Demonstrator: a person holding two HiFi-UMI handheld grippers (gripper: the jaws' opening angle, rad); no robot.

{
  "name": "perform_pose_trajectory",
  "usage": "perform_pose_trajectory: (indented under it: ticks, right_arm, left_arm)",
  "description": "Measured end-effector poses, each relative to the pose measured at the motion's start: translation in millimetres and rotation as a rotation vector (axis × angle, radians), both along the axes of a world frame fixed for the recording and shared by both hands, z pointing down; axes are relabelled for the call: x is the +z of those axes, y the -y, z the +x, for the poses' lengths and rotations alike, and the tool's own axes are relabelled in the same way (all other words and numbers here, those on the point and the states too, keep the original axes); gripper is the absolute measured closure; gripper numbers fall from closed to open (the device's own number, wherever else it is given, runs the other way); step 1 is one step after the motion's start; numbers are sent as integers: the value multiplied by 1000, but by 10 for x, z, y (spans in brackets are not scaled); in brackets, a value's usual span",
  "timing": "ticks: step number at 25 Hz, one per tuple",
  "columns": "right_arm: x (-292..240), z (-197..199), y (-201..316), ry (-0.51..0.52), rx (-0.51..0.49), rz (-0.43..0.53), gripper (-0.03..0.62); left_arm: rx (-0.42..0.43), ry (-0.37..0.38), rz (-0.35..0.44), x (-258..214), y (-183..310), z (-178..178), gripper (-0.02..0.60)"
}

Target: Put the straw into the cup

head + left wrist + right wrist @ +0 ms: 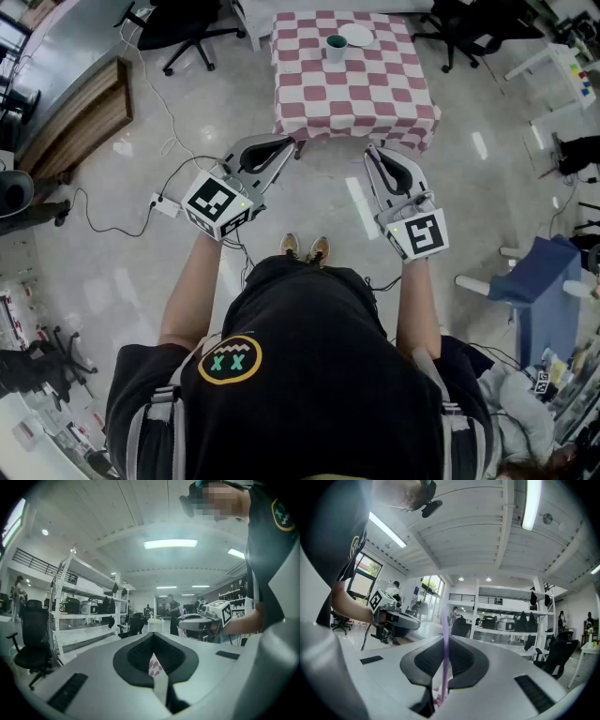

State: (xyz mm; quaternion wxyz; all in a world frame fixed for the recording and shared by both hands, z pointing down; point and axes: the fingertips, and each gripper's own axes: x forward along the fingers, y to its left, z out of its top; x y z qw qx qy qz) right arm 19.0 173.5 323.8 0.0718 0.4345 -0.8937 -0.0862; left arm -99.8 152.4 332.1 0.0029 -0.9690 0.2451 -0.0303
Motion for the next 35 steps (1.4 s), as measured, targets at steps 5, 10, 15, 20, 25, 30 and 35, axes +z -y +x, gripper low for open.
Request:
perform_pose_trajectory:
  ticks: [5,10,15,20,25,30,35]
  right_arm:
    - [6,2,-2,-3,1,2,554]
    - [26,35,26,-3,20,-4,553]
    - [39,73,40,15,30,-12,549]
    - [40,67,28,5,36,-5,548]
    - [51,81,41,7,37,-2,548]
    - [51,106,62,8,36,3,546]
    - [35,159,81,15,29,10,546]
  left_arm:
    - [-2,0,2,-4,-1,-1,566]
    - [-2,2,0,4,3,1,566]
    - [-3,4,4,1,-7,13,566]
    - [-3,1,4,-5,-21,14,566]
    - [-3,4,3,7,-9,32,567]
    - [-5,8,5,6,13,60,566]
    - [-10,13,10,-18,29,128,566]
